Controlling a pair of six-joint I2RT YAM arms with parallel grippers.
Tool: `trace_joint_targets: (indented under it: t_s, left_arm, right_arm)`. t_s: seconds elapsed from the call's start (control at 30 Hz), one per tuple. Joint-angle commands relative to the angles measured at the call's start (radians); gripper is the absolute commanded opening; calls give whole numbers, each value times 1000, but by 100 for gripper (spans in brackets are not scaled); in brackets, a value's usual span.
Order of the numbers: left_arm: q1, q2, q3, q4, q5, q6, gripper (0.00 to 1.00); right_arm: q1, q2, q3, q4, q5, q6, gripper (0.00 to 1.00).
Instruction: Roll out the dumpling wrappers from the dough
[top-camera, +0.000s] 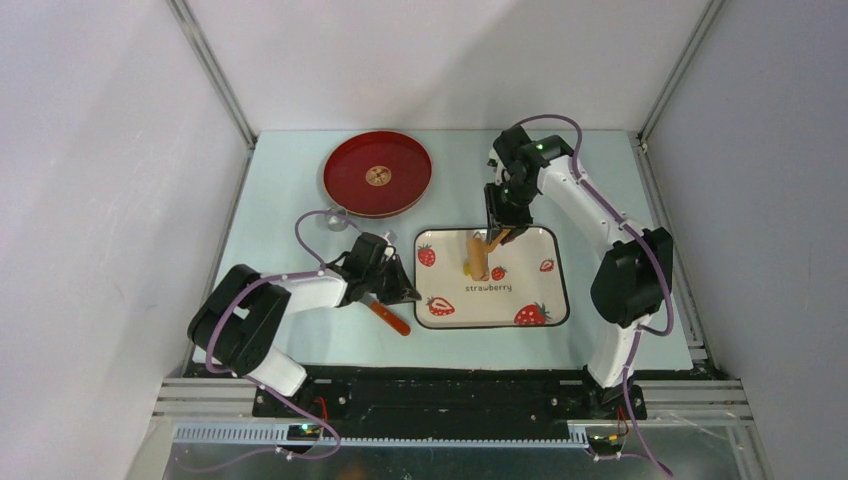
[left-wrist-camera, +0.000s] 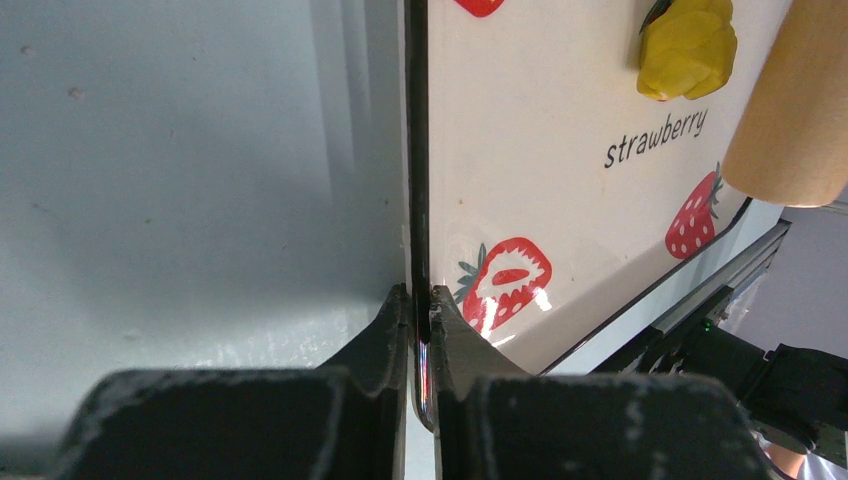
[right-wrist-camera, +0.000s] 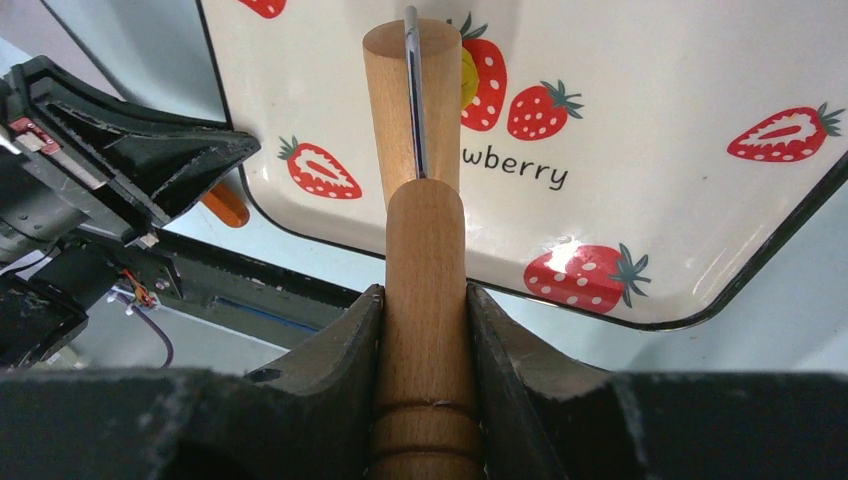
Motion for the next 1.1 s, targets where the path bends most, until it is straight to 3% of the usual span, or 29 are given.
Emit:
trace_joint_targets:
  t_s: [0.0,0.83,1.07]
  left_arm:
    - [-5,22,-8,0,-18,19,0]
    - [-6,21,-9,0,-23,20,0]
    - [-6,22,-10,0,-22,20,0]
  right_arm:
    - [9,16,56,-32,-7,-11,0]
    - [48,66,1,37,55,5,0]
    - [59,94,-29,40,148,18,0]
